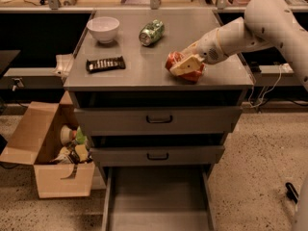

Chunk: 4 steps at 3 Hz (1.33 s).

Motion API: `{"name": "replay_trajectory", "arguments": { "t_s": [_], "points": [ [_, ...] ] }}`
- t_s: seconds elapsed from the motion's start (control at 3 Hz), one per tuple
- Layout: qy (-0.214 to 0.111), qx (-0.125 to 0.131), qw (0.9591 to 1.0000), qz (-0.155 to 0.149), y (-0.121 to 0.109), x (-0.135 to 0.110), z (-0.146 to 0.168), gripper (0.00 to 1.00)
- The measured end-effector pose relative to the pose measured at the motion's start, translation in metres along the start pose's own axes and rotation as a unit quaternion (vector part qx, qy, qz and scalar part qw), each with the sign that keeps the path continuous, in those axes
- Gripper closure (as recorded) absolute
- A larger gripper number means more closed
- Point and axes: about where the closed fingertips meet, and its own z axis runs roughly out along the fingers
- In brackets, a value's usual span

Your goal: Place coke can into bottom drawer

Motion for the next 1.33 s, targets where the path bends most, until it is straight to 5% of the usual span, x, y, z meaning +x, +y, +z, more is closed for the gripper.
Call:
{"name": "replay_trajectory", "arguments": {
  "t_s": [0.33, 1.0, 1.33],
  "points": [
    [0.003, -0.006, 0.9994, -0.035, 0.028, 0.008, -0.013, 1.00],
    [0.020, -0.033, 0.9981, -0.048, 0.067, 0.028, -0.012, 1.00],
    [0.042, -0.042, 0.9962, -0.063, 0.119, 0.055, -0.017, 1.00]
  ]
}}
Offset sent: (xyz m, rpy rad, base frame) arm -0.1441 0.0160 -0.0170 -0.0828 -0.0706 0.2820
